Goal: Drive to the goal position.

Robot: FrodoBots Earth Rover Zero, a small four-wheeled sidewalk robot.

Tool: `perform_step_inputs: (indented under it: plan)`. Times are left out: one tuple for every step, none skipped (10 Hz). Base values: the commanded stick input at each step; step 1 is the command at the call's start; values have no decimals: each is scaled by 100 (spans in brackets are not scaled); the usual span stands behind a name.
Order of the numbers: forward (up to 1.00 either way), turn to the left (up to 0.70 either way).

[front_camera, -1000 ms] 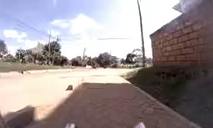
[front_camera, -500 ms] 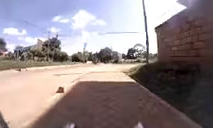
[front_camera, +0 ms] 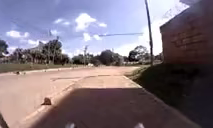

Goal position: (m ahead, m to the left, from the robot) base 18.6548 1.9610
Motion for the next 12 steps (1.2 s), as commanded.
perform_step_inputs:
  plan:
    - [100, 0]
    - [100, 0]
    - [100, 0]
    - [100, 0]
    - [100, 0]
    - [100, 0]
    - [100, 0]
    - [100, -12]
    - [100, -27]
    - [100, -9]
    - [100, -15]
    - [100, -16]
